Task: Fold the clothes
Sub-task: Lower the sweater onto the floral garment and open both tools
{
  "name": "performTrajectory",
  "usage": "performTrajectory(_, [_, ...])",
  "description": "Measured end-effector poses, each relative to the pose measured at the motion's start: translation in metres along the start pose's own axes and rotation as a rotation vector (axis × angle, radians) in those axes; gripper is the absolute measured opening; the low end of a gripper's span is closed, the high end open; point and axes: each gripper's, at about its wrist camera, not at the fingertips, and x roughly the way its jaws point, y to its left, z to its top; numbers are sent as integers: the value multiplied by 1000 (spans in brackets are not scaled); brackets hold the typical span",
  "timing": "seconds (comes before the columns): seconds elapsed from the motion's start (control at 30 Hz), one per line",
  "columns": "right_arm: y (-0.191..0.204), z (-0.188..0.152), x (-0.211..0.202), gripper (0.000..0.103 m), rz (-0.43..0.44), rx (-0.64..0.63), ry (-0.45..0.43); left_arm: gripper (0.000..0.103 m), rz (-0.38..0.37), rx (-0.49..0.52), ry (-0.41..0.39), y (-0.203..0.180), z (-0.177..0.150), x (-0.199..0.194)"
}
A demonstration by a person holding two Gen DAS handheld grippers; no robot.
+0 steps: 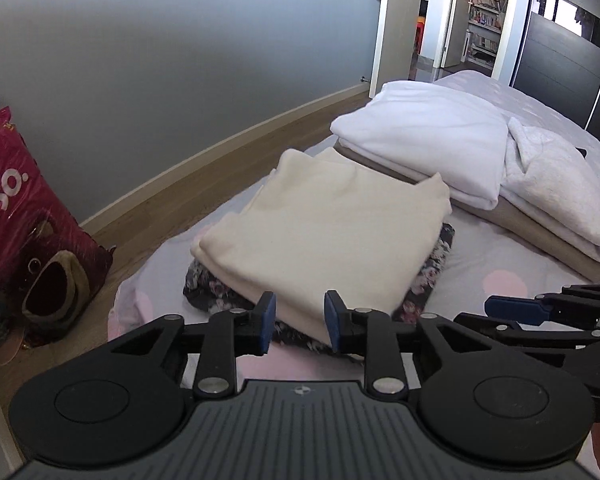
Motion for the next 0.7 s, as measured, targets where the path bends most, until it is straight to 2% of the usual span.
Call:
performTrajectory(0.13, [2, -18, -30, 38, -34, -17, 29, 43, 4, 1, 16, -16, -18, -27])
performTrajectory(0.2, [2, -27, -45, 41, -55, -9, 49, 43, -1, 6, 12, -24, -24, -37])
performTrajectory(0.27, [2, -36, -61, 53, -67, 2, 58, 44, 9, 21, 20, -32, -31, -44])
performTrajectory(0.37, [0, -47, -78, 53, -88, 2, 63, 48, 38, 45, 18, -43, -41, -50])
performTrajectory(0.5, [-6, -55, -91, 54, -106, 18, 73, 48, 79, 89, 29, -56, -53, -47])
performTrajectory(0.6, [-10, -60, -94, 63, -102, 34, 72, 48, 63, 96, 46, -63, -58, -43])
performTrajectory(0.7, [-15, -63, -93, 63, -104, 43, 74, 48, 47, 84, 50, -62, -59, -35])
